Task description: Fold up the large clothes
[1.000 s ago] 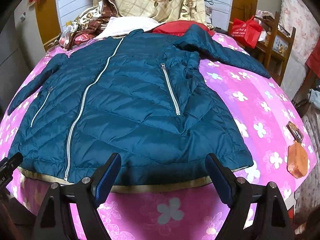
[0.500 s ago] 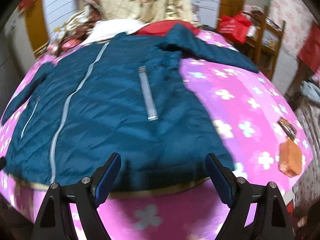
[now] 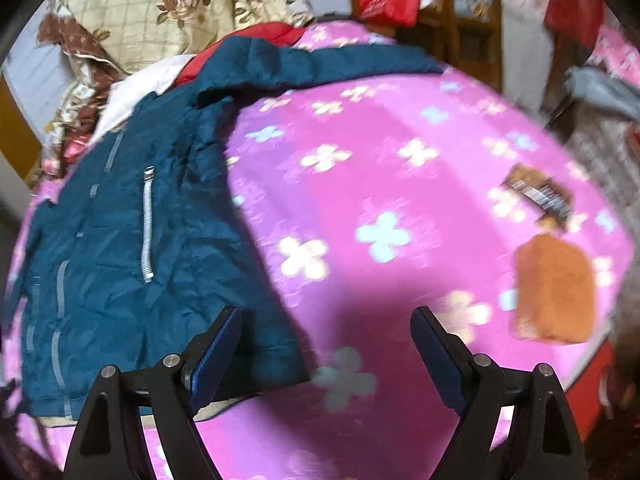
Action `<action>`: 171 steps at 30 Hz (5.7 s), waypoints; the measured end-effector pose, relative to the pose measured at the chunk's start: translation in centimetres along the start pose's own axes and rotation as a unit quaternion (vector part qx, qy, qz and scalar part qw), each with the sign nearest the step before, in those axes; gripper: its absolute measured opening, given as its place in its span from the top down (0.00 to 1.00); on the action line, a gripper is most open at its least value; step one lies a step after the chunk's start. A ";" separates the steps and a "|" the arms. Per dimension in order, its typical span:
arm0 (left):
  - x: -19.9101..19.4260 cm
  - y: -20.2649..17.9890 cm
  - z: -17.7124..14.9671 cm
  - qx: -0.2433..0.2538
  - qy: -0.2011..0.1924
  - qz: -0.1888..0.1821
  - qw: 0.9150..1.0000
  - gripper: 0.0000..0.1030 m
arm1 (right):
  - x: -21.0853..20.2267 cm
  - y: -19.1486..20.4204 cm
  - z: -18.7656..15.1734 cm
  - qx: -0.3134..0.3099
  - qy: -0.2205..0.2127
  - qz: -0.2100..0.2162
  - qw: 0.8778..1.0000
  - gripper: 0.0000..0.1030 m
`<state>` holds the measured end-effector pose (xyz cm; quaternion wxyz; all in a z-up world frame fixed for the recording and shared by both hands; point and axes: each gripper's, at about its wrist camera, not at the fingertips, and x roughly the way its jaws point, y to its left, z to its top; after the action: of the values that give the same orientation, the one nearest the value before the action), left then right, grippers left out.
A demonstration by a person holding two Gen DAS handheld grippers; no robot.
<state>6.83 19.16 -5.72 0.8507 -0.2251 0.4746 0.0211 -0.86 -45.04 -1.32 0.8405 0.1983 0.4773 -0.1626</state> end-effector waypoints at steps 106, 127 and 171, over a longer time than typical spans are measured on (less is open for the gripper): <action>5.3 8.9 22.2 -0.196 -0.038 -0.126 0.972 0.38 | 5.8 24.5 0.4 -0.177 0.013 0.216 0.960 0.43; 15.4 10.8 28.4 -0.286 -0.050 -0.177 0.940 0.40 | 9.5 25.0 0.7 -0.198 0.006 0.213 0.957 0.43; 4.5 -24.9 -0.4 0.379 -0.016 -0.051 0.924 0.64 | 0.3 20.7 6.8 -0.188 -0.084 0.179 0.962 0.39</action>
<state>15.20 -4.16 -0.53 0.8799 0.0909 0.4213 -0.2002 13.84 -30.42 5.29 0.9151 0.1040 0.3837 0.0669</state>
